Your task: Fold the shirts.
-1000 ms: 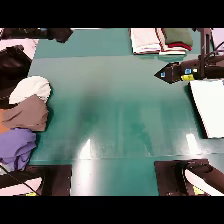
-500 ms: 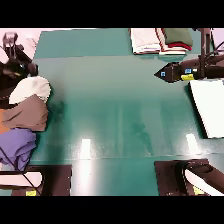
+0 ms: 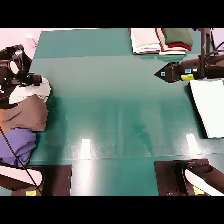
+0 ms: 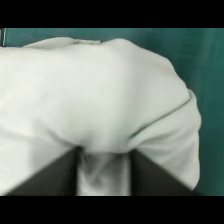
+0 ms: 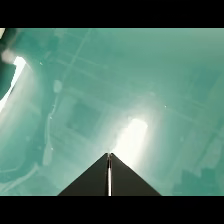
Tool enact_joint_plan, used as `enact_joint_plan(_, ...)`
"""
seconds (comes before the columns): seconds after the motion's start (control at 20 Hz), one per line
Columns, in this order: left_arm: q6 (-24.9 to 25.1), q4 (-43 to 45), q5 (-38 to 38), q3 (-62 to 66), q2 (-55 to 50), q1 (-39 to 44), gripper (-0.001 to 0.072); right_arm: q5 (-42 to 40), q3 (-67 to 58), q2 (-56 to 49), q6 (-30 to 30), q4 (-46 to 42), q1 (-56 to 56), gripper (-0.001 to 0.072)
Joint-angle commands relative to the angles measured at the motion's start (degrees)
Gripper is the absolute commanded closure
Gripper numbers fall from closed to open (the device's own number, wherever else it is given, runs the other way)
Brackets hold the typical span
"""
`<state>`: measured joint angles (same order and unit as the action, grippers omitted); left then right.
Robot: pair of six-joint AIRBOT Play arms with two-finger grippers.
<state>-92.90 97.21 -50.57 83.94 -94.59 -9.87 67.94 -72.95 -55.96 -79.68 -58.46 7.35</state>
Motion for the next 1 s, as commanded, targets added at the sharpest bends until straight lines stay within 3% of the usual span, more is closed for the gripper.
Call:
enact_joint_plan(0.0,-0.1,0.0,-2.4,2.4,-0.3,-0.2,0.0683,-1.9,-0.1,0.2,0.0,0.0,0.1,0.0692)
enact_joint_plan(0.25,2.3,-0.2,-3.8,13.3,11.5,1.6,0.0684,-4.1,-8.0,0.3,0.0,0.0,0.0,0.0692)
enact_joint_plan(0.45,6.4,-3.6,-7.1,21.7,24.8,9.6,0.0684,-8.2,-17.5,0.3,0.0,-0.2,-0.1,0.0692)
enact_joint_plan(0.65,14.8,-16.8,-11.0,22.9,30.6,23.8,0.0685,-9.0,-25.0,0.3,0.0,-3.5,-0.1,0.0692)
enact_joint_plan(0.95,20.6,-17.1,-12.9,22.7,22.5,48.7,0.0683,-7.6,-30.4,0.4,-0.1,-6.7,0.0,0.0692)
